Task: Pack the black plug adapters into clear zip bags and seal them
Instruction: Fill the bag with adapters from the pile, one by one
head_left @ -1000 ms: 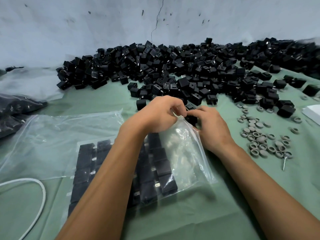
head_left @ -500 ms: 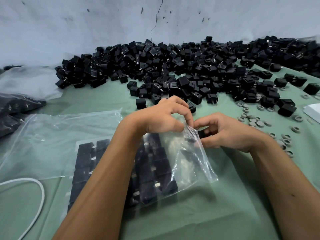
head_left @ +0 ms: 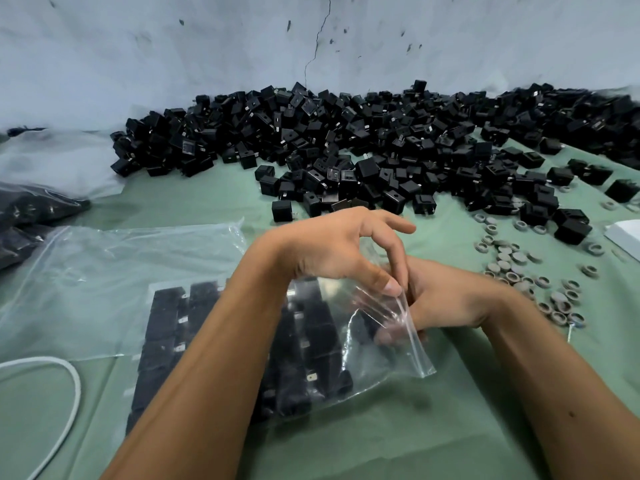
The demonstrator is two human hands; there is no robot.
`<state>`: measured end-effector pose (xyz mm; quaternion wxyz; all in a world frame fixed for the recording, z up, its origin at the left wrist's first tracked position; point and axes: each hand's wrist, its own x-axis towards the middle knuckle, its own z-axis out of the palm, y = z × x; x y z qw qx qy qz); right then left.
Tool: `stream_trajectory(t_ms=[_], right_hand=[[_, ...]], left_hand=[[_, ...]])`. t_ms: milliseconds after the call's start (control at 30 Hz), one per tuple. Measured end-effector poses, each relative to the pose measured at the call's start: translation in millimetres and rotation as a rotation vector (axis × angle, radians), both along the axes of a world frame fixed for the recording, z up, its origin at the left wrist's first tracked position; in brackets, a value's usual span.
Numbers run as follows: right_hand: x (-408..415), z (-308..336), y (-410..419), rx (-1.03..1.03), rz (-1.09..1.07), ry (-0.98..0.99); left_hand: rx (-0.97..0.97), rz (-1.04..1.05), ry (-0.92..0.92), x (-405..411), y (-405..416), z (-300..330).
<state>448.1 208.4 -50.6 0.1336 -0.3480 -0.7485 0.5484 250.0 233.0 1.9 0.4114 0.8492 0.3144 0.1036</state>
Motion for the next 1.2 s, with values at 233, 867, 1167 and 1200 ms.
stream_trajectory(t_ms=[233,867,1167,1200], right_hand=[[0,3,-3,0.018,-0.002,-0.024],[4,3,-2,-0.132,0.091,-0.005],[1,0,0,-0.076,0.113,-0.014],[2,-1,1,-0.071,0.106,-0.014]], left_hand=[[0.063,-0.015,0.000,10,2,-3],[0.126,0.361,-0.042,-16,19,-11],[0.067,0.465,0.416,-32,25,-21],[0.074,0.486,0.399,-33,25,-21]])
